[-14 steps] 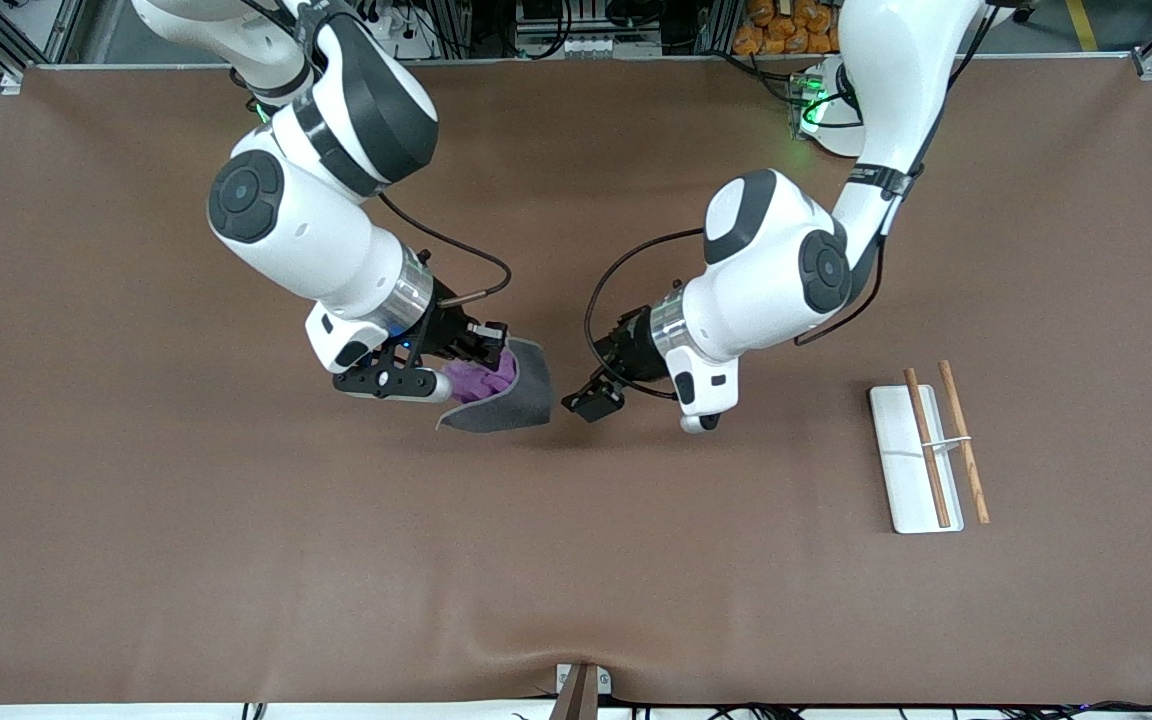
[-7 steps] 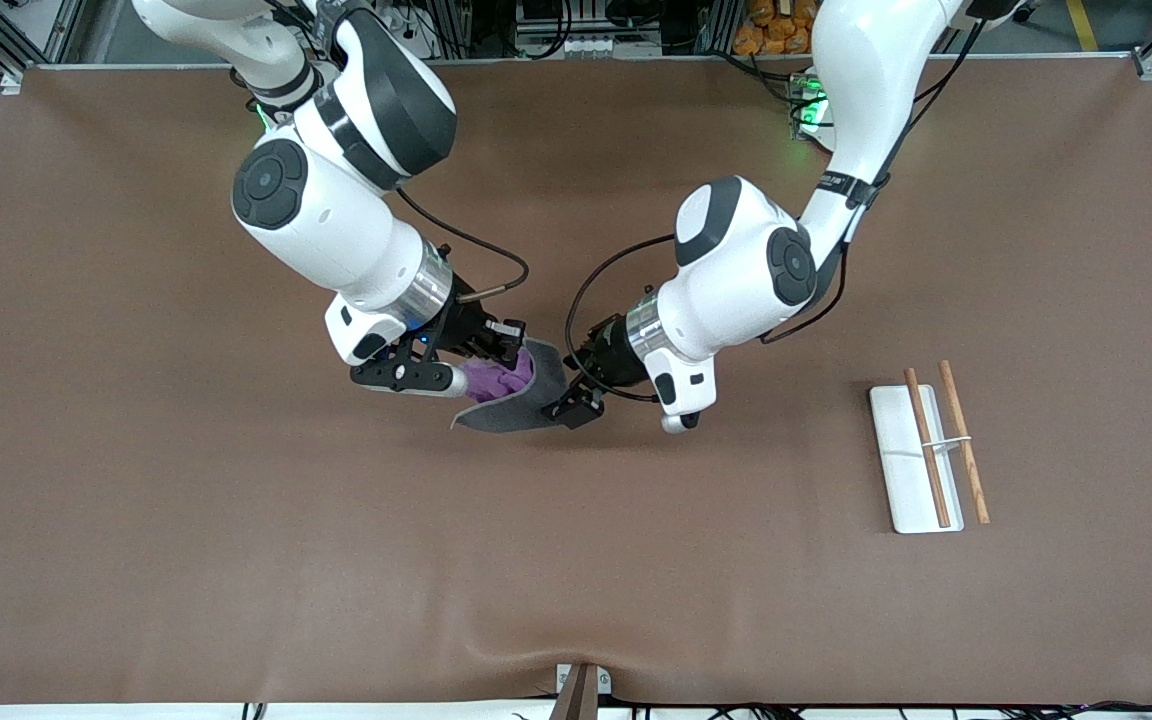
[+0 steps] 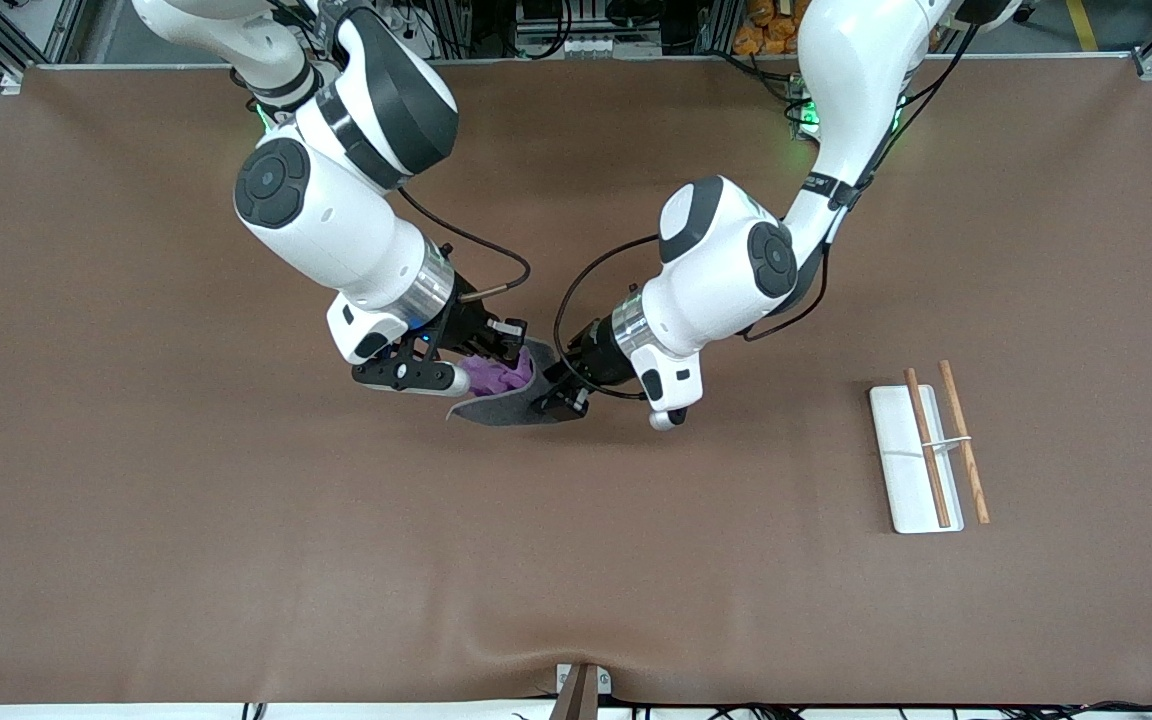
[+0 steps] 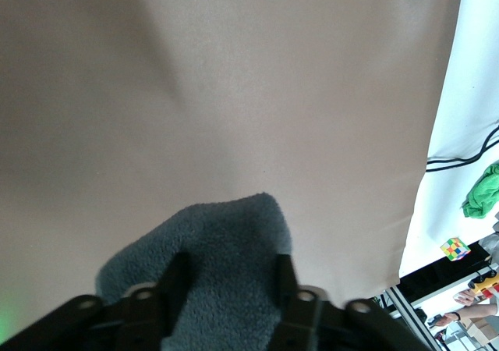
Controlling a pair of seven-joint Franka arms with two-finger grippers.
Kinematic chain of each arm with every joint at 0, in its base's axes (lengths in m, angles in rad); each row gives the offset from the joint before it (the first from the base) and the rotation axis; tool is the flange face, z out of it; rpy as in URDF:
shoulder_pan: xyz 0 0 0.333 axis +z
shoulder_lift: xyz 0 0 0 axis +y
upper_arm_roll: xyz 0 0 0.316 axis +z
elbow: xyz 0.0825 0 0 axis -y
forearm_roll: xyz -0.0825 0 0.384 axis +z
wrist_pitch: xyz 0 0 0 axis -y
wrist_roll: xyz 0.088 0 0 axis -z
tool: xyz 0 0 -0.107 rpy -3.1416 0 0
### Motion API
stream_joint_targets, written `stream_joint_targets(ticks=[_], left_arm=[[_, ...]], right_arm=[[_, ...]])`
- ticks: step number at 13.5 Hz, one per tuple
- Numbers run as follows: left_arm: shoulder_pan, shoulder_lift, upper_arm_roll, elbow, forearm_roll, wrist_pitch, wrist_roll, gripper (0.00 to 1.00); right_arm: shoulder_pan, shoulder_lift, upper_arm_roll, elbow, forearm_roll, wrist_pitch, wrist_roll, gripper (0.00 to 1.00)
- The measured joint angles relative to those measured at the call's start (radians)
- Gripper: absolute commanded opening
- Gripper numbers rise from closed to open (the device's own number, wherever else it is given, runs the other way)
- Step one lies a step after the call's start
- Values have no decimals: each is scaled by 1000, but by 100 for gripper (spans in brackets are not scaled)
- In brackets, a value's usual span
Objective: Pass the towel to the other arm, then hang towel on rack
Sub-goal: 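Grasp the towel's grey edge with the left gripper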
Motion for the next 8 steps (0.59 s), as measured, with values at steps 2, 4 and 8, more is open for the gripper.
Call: stream_joint_targets(ticks=[2, 4, 8], left_arm=[[0, 0, 1, 2, 0, 1, 0, 0], [1, 0, 3, 9, 6, 3, 19, 0], [18, -22, 14, 23, 105, -5, 61, 0]], right_arm=[[0, 0, 0, 0, 0, 0, 0, 0], [0, 0, 0, 1, 0, 2, 0, 0], [0, 0, -5, 2, 0, 2, 0, 100]])
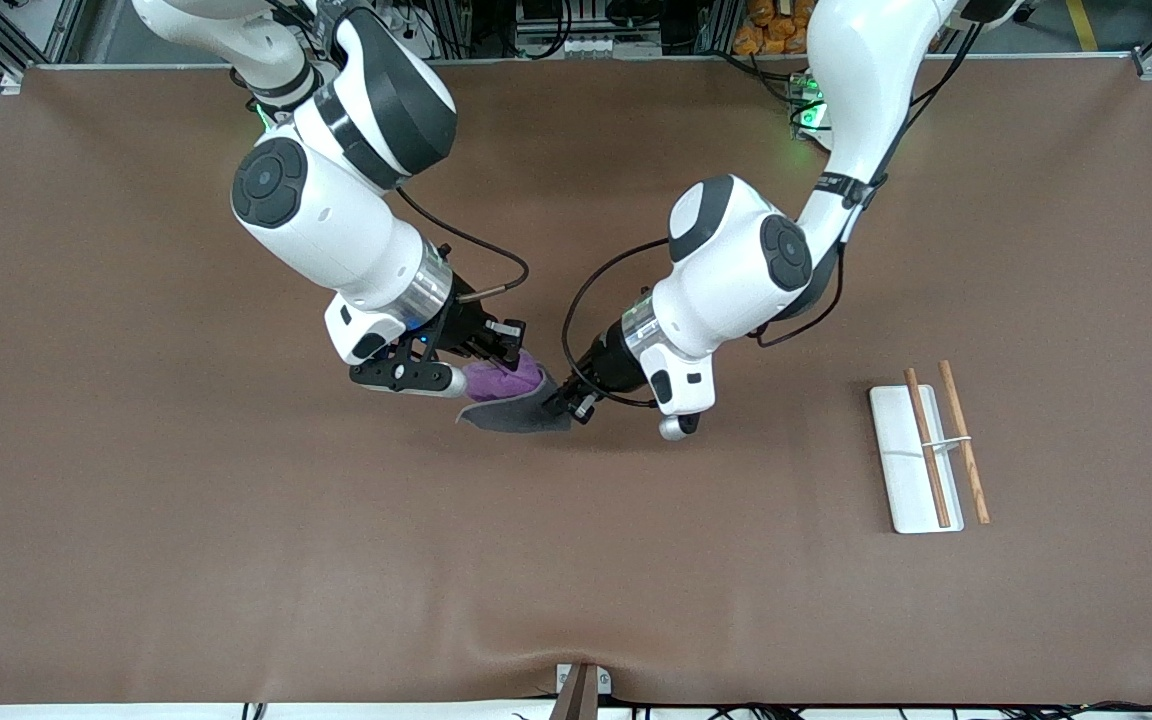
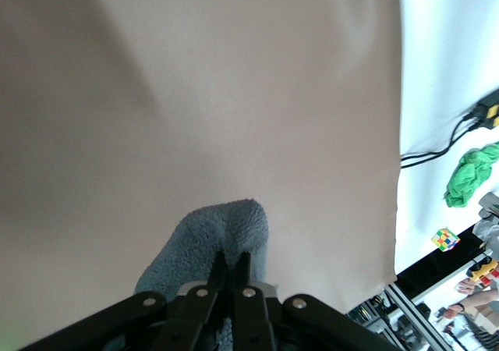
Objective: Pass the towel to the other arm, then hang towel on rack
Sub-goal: 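Open the right gripper while the left gripper pulls the towel away, then carry the towel with the left gripper over the wooden rack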
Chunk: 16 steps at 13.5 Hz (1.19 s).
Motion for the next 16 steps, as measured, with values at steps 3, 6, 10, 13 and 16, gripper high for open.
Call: stream_joint_targets(ticks=[3, 6, 10, 13, 16], left_arm=[[63, -62, 3, 1, 149, -107, 14, 0], [173, -121, 6, 1, 169, -274, 180, 0], [344, -147, 13, -1, 177, -518, 493, 0], [481, -143, 15, -14, 264, -600, 738, 0], [601, -118, 16, -29, 289, -610, 953, 0]], right_arm=[[-2, 0, -12, 4, 0, 0, 0, 100], [-31, -7, -25, 8, -2, -27, -6, 100], [-115, -34, -33, 14, -74, -157, -134, 100], [-148, -55, -36, 17, -142, -241, -239, 100], [-168, -70, -37, 20, -193, -293, -338, 100]])
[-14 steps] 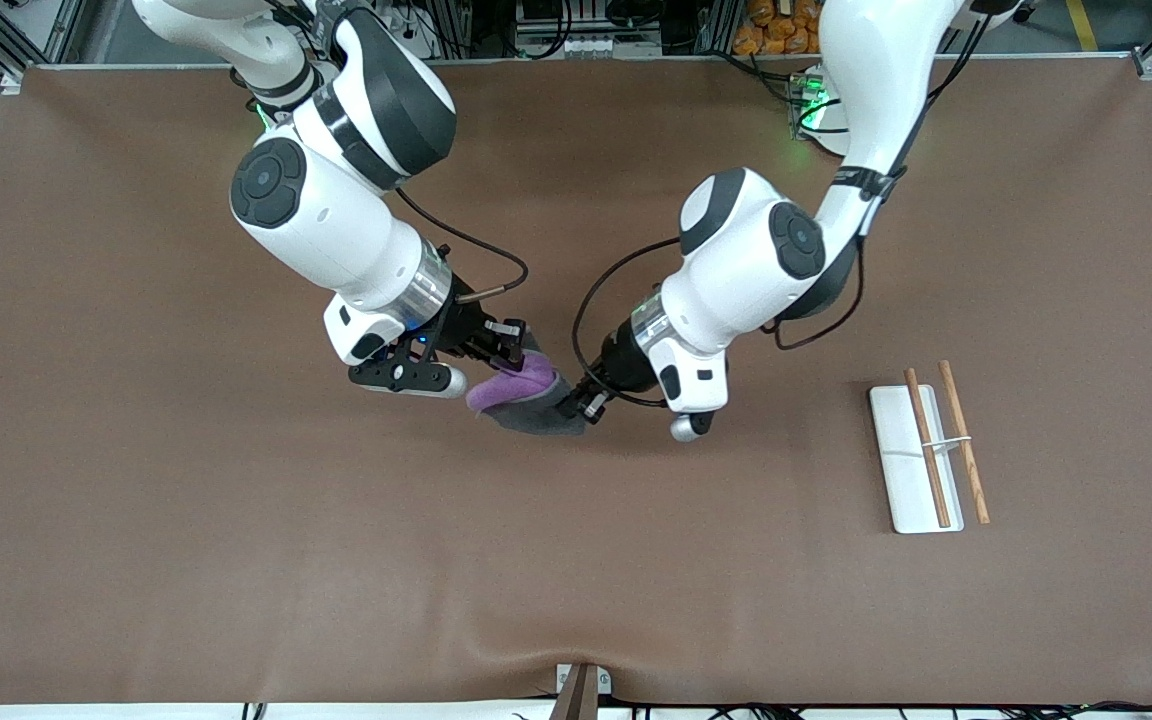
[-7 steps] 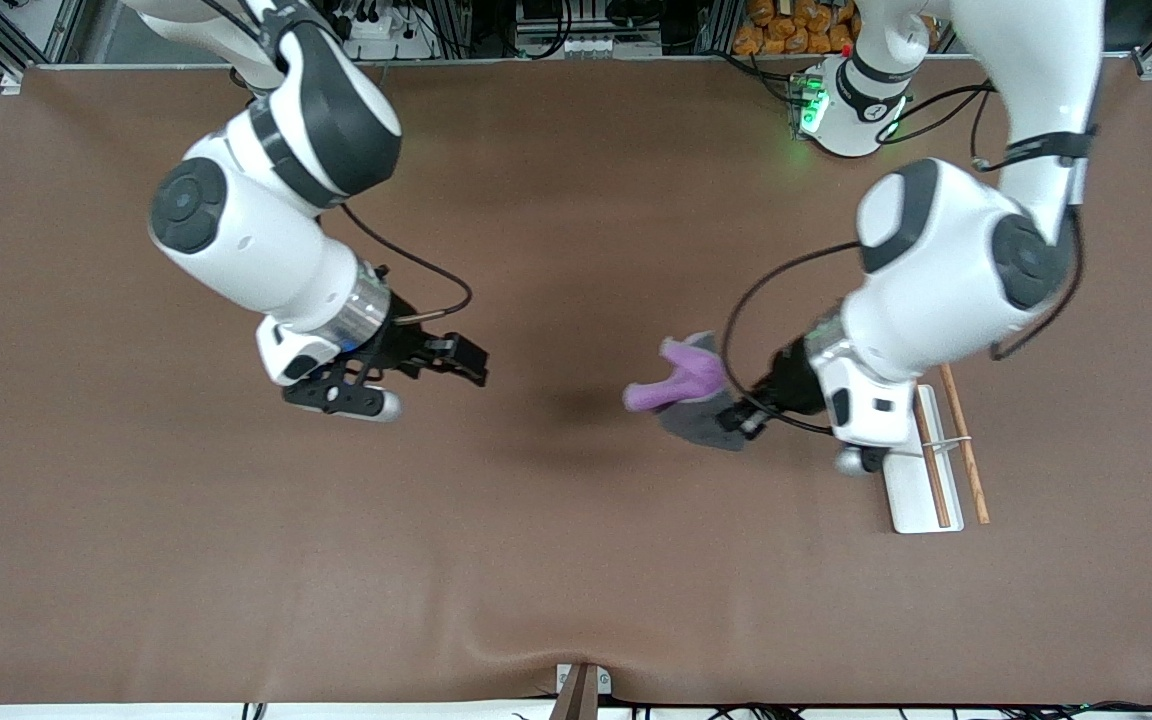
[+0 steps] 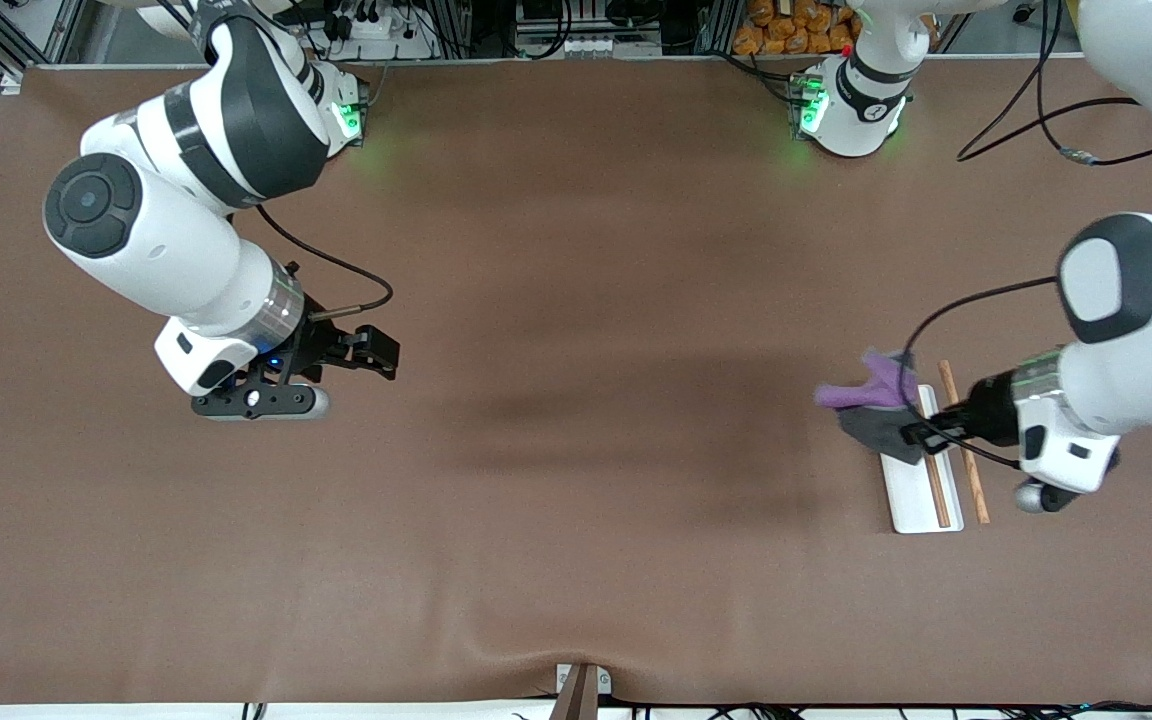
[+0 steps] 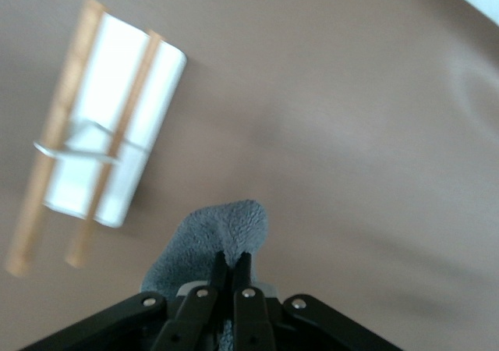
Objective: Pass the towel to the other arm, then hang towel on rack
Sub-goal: 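Carry the towel with the left gripper over the wooden rack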
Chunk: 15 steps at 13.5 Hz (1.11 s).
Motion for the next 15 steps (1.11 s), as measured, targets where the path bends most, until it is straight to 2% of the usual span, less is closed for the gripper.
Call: stream_joint_targets(ticks=[3, 7, 11, 13, 15], left_arm=[[61, 33, -1, -1, 0, 30, 117, 0], [88, 53, -2, -1, 0, 84, 255, 0], [109, 80, -3, -2, -1, 159, 379, 0], [119, 97, -5, -3, -29, 183, 428, 0], [137, 110, -5, -6, -80, 191, 501, 0]], right_arm=[[-55, -29, -4, 1, -8, -88, -87, 100], [-181, -110, -9, 2, -21, -218, -188, 100], [-229, -261, -10, -50, -153, -306, -218, 100], [-246, -327, -10, -95, -183, -322, -232, 100], [-307, -358, -7, -116, -187, -322, -279, 100]])
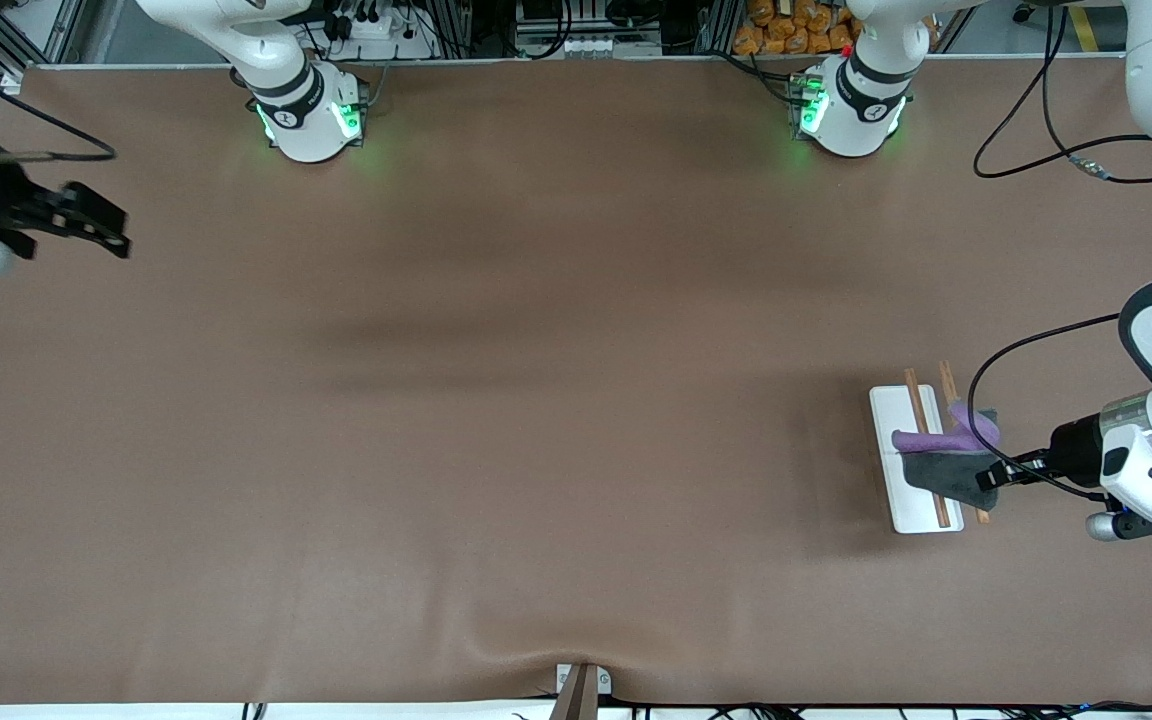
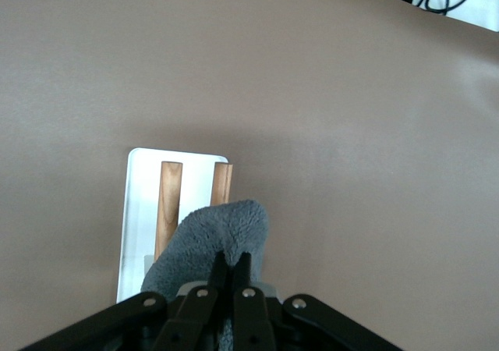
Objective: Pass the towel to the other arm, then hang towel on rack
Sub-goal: 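Carry the towel with the left gripper over the wooden rack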
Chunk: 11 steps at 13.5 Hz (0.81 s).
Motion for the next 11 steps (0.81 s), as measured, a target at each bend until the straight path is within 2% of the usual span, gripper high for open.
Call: stream_joint_targets(ticks=[2, 8, 11], left_arm=[[22, 7, 0, -6, -17, 2, 54, 0], [58, 7, 0, -11, -19, 1, 124, 0], [58, 8, -1, -26, -19, 1, 124, 0]], right_arm=[[-52, -7, 2, -6, 2, -1, -15, 100], [-105, -9, 65, -7, 9, -14, 35, 100], [-117, -10, 68, -9, 10, -19, 35, 100]])
